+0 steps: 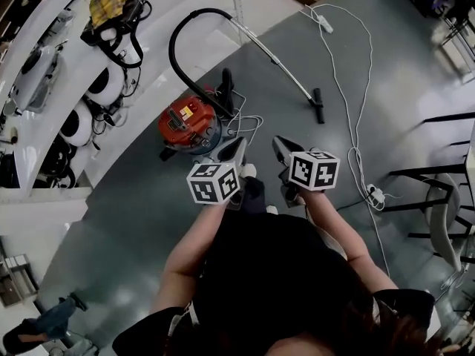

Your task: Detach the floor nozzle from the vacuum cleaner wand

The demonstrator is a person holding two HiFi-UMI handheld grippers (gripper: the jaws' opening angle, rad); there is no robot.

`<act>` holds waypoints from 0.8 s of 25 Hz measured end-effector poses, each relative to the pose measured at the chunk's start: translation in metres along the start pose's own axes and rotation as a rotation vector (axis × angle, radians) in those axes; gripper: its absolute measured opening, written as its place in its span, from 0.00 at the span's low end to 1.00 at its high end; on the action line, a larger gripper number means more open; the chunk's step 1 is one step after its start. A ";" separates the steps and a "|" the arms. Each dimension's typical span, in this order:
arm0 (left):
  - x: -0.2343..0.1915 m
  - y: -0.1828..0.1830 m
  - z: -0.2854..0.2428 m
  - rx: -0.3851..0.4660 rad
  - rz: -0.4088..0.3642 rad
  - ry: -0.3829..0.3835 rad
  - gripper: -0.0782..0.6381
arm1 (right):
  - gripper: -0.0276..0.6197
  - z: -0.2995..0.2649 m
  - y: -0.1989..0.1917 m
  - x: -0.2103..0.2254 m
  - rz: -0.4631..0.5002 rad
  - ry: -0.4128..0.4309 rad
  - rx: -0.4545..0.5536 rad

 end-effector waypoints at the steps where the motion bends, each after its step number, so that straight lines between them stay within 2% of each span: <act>1: -0.005 0.006 -0.006 -0.002 0.006 -0.001 0.12 | 0.04 -0.007 0.006 0.003 0.003 -0.006 -0.001; 10: -0.048 0.074 -0.055 -0.010 0.027 -0.011 0.12 | 0.04 -0.076 0.059 0.015 0.014 -0.027 -0.028; 15: -0.067 0.106 -0.072 -0.008 0.014 -0.099 0.12 | 0.04 -0.116 0.086 0.020 0.014 -0.046 -0.030; 20: -0.102 0.130 -0.086 -0.029 0.026 -0.078 0.12 | 0.04 -0.152 0.102 0.017 0.027 -0.047 -0.049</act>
Point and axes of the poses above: the fingertips, and each gripper's own axes: z backward along the fingers, x to its right, y out of its top, the point moved 6 cm from there along z, backward along the fingers, and after that the axes turned 11 degrees about z, right-handed, at the moved point
